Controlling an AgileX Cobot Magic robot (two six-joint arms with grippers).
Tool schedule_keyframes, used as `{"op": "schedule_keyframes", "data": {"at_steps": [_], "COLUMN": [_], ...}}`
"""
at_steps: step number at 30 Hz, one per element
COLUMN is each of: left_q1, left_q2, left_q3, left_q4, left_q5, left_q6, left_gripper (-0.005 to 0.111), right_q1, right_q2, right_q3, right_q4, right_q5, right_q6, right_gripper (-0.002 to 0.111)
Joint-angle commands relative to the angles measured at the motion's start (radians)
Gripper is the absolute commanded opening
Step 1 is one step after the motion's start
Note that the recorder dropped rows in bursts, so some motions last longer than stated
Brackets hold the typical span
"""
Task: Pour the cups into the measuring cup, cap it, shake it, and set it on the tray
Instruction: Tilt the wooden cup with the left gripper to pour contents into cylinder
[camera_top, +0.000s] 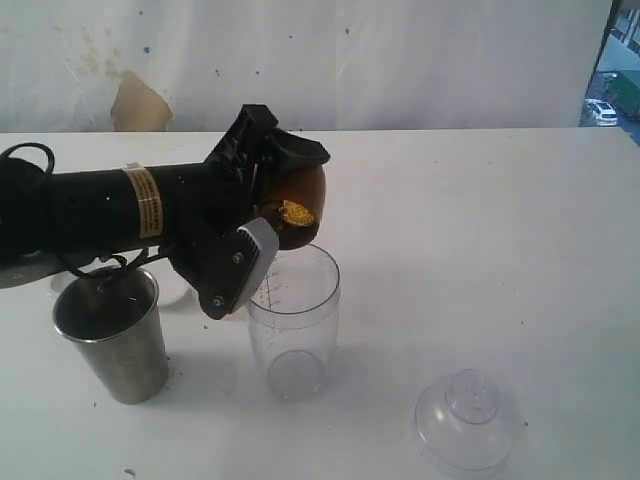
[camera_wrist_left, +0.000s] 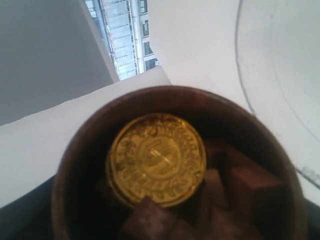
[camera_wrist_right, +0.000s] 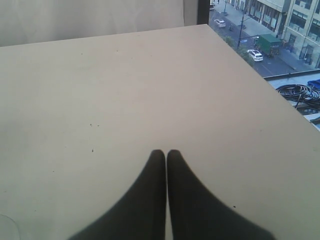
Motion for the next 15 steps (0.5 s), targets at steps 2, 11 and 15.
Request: {"op": "schedule_keyframes", "data": {"at_steps": [2, 11, 15], "left_q1": [-0.004, -0.004, -0.004], "left_q2": [-0.012, -0.012, -0.012], "left_q3": [0.038, 0.038, 0.038], "left_q4": [-0.151, -0.167, -0.167], "left_q5": [-0.08, -0.108, -0.108], "left_q6": [0.166, 0.168, 0.17], "left_gripper": [0.0, 0.0, 0.0], "right_q1": [-0.004, -0.004, -0.004], "right_q2": [-0.005, -0.005, -0.005], "right_q3": [0.002, 0.002, 0.002], "right_q4": [-0.003, -0.003, -0.003], "right_q5": [-0.007, -0.007, -0.007], "right_q6": [0.003, 0.003, 0.003], "right_gripper": [0.001, 0.001, 0.001]}}
